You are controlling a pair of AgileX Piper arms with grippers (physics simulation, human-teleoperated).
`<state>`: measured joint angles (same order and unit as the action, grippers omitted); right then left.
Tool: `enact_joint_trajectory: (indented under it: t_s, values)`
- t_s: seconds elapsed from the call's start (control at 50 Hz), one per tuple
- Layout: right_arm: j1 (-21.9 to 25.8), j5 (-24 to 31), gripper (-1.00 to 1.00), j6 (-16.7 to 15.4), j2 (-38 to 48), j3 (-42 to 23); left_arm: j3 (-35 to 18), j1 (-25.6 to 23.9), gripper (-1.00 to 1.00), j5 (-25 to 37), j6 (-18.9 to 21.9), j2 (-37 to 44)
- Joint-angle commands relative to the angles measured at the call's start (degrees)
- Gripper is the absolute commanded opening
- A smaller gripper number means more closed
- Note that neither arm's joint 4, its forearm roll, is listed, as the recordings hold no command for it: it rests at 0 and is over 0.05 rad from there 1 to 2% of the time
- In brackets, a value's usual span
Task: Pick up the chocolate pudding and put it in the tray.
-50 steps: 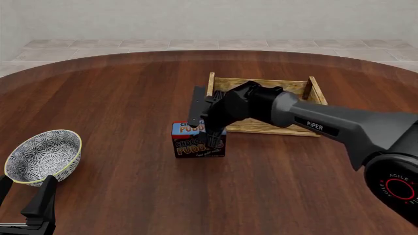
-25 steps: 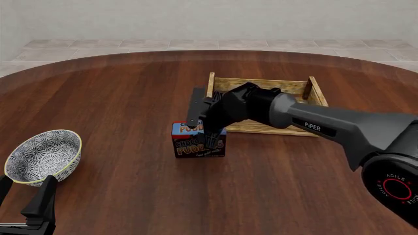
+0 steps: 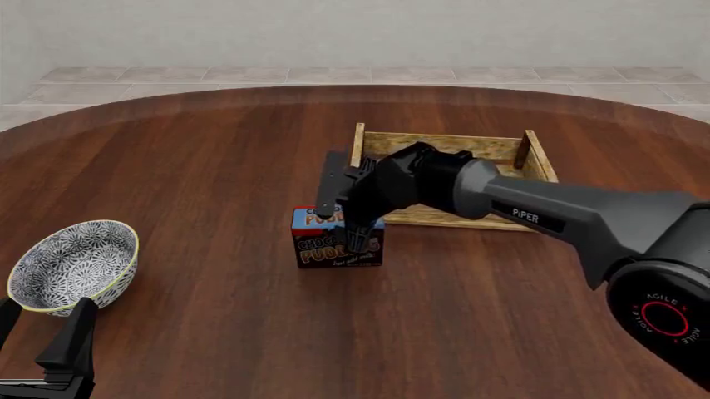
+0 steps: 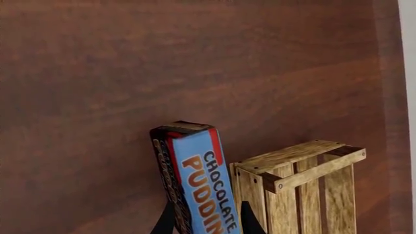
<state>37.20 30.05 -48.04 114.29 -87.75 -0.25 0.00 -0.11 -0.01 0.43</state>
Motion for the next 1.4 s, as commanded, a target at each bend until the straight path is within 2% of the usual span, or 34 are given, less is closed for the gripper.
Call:
enact_joint_trajectory:
  t_s: [0.02, 0.72, 1.4]
  values:
    - [0.19, 0.03, 1.00, 0.11, 0.08, 0.05, 0.00, 0.00, 1.00, 0.00, 0.00, 0.00]
    - [-1.01, 0.93, 1.00, -0.93, -0.30, -0.70, 0.00, 0.00, 1.00, 0.00, 0.00, -0.01]
    - [-0.96, -0.09, 1.00, 0.50, 1.38, -0.88, 0.00, 0.00, 1.00, 0.00, 0.00, 0.00]
